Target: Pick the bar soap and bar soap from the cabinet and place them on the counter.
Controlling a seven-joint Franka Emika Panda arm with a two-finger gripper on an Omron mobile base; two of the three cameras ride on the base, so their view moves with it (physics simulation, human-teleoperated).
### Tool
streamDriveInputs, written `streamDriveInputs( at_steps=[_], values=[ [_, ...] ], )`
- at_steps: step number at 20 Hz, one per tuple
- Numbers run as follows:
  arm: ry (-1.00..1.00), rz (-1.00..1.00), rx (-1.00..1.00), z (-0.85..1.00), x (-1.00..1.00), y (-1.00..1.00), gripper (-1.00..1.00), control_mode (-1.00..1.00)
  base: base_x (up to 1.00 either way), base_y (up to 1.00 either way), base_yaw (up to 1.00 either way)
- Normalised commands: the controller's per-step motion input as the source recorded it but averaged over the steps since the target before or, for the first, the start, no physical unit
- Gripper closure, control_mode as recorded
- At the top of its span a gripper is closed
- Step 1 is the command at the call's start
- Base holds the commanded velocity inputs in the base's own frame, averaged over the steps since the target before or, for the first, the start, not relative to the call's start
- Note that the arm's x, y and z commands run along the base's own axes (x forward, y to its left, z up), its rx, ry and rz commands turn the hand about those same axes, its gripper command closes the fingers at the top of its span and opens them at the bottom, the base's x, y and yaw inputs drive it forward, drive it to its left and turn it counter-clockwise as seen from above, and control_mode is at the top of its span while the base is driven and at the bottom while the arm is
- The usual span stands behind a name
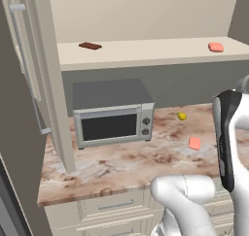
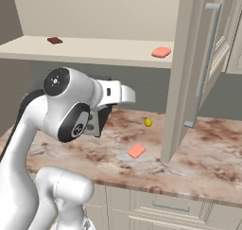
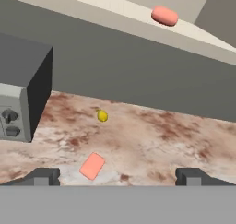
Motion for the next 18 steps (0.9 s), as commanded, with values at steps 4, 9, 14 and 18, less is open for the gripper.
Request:
streamDriveInputs(
  at_steps=[4,9,14,18],
  values=[
    [0.0,-0.03,0.0,0.68,-0.06,0.18,-1.0,-1.0,0.0,0.0,0.0],
    [-0.02,-0.04,0.03,0.53,-0.13,0.07,-1.0,-1.0,0.0,0.0,0.0],
    [-0.07,-0.05,0.09,0.32,-0.14,0.06,-1.0,-1.0,0.0,0.0,0.0],
    [-0.12,-0.06,0.12,0.29,-0.13,0.09,-1.0,-1.0,0.0,0.0,0.0]
  ],
)
